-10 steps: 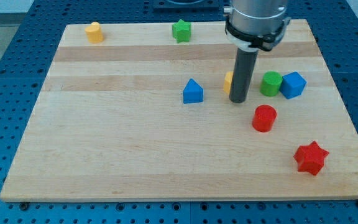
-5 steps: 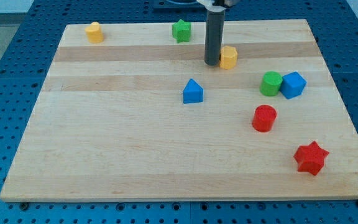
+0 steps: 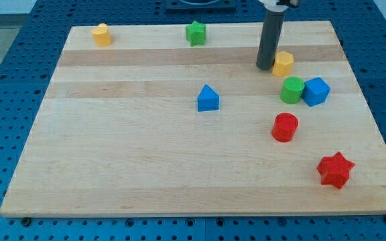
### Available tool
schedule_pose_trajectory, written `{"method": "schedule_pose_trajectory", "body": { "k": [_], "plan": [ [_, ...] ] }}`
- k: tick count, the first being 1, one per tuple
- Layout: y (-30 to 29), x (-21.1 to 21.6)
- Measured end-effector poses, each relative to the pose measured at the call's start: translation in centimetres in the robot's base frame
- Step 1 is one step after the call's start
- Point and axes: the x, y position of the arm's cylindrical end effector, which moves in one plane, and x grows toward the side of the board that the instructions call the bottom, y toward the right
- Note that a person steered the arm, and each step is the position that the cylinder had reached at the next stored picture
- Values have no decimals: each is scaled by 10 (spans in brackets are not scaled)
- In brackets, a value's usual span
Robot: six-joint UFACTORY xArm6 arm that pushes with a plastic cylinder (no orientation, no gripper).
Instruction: Place the yellow hexagon above the green circle
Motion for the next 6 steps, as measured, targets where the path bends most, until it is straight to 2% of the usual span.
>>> {"method": "schedule_pose_trajectory", "body": {
  "k": [3,6],
  "plan": [
    [3,43],
    [33,7]
  ]
}}
